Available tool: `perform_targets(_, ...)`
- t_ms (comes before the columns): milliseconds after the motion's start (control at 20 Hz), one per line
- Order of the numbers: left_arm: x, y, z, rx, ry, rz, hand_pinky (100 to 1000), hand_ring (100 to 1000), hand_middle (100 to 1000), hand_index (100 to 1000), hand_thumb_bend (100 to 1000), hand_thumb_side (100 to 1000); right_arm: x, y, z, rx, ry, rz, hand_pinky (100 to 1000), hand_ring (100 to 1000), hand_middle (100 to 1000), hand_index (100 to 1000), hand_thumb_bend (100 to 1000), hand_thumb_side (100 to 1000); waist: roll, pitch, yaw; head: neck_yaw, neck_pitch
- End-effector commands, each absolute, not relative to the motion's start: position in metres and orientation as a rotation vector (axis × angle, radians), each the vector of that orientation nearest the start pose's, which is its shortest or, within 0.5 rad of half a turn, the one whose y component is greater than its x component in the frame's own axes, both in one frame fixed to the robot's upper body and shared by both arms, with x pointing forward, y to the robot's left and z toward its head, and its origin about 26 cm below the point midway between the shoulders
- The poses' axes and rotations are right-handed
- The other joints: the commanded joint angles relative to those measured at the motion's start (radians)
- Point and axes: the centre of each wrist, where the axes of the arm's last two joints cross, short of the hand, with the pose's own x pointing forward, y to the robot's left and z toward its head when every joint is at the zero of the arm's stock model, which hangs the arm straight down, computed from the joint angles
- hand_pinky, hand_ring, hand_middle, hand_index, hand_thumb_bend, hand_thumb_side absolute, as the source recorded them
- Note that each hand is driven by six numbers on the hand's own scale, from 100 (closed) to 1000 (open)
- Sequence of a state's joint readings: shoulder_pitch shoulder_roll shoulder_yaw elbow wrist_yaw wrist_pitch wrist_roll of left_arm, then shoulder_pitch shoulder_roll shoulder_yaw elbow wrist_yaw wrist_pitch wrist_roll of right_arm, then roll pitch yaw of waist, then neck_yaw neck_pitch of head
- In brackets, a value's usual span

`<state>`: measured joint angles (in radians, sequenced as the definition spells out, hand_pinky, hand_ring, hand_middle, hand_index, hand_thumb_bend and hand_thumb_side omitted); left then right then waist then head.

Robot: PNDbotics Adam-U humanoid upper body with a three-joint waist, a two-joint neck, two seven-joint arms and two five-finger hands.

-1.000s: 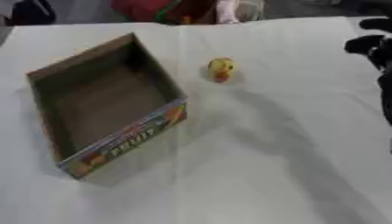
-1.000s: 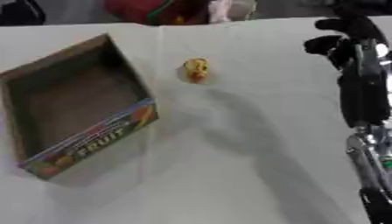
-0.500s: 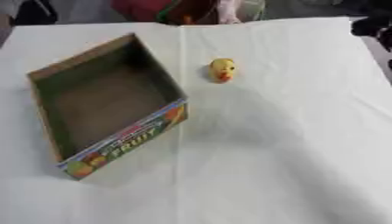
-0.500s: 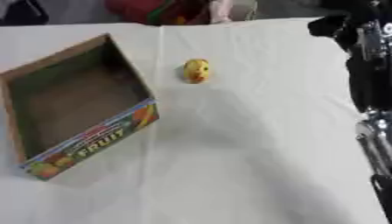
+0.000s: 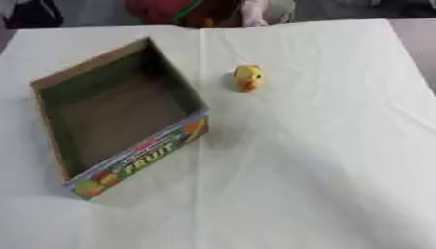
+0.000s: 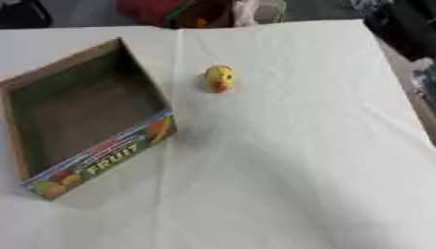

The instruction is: Pick up objects on the table and place them in the box.

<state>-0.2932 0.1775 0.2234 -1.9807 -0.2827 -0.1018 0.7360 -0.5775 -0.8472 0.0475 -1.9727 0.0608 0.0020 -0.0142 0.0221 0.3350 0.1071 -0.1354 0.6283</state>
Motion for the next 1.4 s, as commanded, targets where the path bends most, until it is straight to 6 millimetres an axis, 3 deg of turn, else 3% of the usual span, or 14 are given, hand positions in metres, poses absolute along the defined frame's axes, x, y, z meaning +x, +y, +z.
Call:
perform_targets(50,0.296,0.297,0.200,0.916,-2.406,0.625,310,441,426,582,100,852,0.304,-0.291,0.347,1.105,3.131,-1.445,725,738,799,923,100,878,-0.004,-0.026,0.003,-0.009,0.004)
perform_targets(300,0.296,0.296,0.200,0.905,-2.408,0.619,311,442,427,583,100,852,0.341,-0.289,0.352,1.305,2.975,-1.692,721,734,773,895,100,853,-0.009,-0.037,0.005,-0.024,0.018)
perform_targets(700,0.296,0.294,0.199,0.894,-2.406,0.609,311,442,428,583,100,848,0.408,-0.282,0.340,1.464,2.817,-1.962,742,760,796,897,100,848,-0.015,-0.063,0.011,-0.041,0.033)
perform_targets(1000,0.296,0.293,0.198,0.886,-2.403,0.604,312,442,428,583,100,848,0.445,-0.275,0.325,1.456,2.708,-2.258,776,792,804,935,235,809,-0.015,-0.076,0.015,-0.043,0.038)
perform_targets(1250,0.296,0.292,0.196,0.876,-2.395,0.606,311,441,427,582,100,848,0.462,-0.270,0.311,1.389,2.671,-2.445,781,791,769,948,266,767,-0.012,-0.077,0.016,-0.049,0.031)
perform_targets(1400,0.296,0.291,0.195,0.869,-2.390,0.608,311,441,427,582,100,848,0.470,-0.270,0.301,1.363,2.663,-2.533,800,814,783,941,359,736,-0.010,-0.076,0.018,-0.052,0.027)
